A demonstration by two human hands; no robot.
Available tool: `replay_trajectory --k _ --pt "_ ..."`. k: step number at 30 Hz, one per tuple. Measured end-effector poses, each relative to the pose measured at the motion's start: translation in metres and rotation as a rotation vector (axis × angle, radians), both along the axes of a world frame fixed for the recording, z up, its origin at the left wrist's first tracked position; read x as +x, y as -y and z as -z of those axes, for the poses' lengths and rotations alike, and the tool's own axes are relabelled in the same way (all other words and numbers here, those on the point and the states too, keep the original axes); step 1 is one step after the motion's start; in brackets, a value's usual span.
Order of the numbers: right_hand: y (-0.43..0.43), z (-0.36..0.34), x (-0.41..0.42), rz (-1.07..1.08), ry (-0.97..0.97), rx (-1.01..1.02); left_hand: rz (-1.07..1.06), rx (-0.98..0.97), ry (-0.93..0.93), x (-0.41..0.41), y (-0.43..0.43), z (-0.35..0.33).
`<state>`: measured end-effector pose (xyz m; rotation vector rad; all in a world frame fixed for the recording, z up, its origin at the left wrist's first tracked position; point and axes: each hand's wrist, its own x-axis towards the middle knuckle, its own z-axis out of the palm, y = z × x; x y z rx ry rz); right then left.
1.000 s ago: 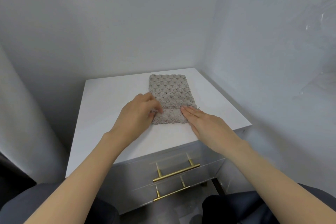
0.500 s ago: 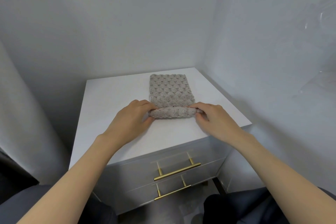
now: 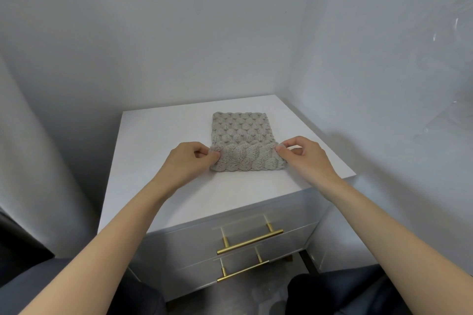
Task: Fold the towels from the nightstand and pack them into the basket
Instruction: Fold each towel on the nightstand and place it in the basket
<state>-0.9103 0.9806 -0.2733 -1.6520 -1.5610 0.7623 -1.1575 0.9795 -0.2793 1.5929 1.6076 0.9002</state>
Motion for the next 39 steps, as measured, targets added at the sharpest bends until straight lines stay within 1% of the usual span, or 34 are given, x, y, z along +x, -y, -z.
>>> replay_trajectory --k 4,9,13,16,17,20,23,25,27,34,36,39 --pt "-0.002 0.004 -0.002 0.075 0.081 -0.011 -0.076 0.006 -0.087 0.006 -0.002 0.001" --pt "-0.005 0.010 -0.007 0.136 0.231 0.063 -0.138 0.023 -0.264 0.010 -0.005 0.004" --pt "-0.004 0.014 -0.017 0.108 0.252 0.284 -0.137 0.032 -0.268 0.011 -0.008 0.005" --pt "0.006 0.010 -0.032 -0.046 0.368 0.502 -0.137 0.028 -0.269 0.011 -0.010 0.006" --pt "0.011 0.010 -0.039 -0.119 0.402 0.538 -0.136 0.026 -0.270 0.011 -0.010 0.006" --pt "0.027 0.017 -0.061 -0.319 0.523 0.513 -0.134 0.016 -0.263 0.011 -0.011 0.006" --pt "0.032 0.026 -0.072 -0.410 0.690 0.443 -0.128 0.009 -0.254 0.011 -0.011 0.005" --pt "0.031 0.029 -0.071 -0.412 0.765 0.411 -0.126 0.007 -0.246 0.010 -0.010 0.005" --pt "0.030 0.030 -0.068 -0.401 0.801 0.387 -0.128 0.009 -0.246 0.011 -0.010 0.005" --pt "0.027 0.026 -0.047 -0.333 0.830 0.326 -0.125 0.035 -0.274 0.011 -0.010 0.006" --pt "0.025 0.026 -0.039 -0.314 0.839 0.309 -0.118 0.104 -0.271 0.011 -0.008 0.006" --pt "0.022 0.026 -0.026 -0.282 0.811 0.274 -0.035 0.332 -0.289 0.014 -0.003 0.005"
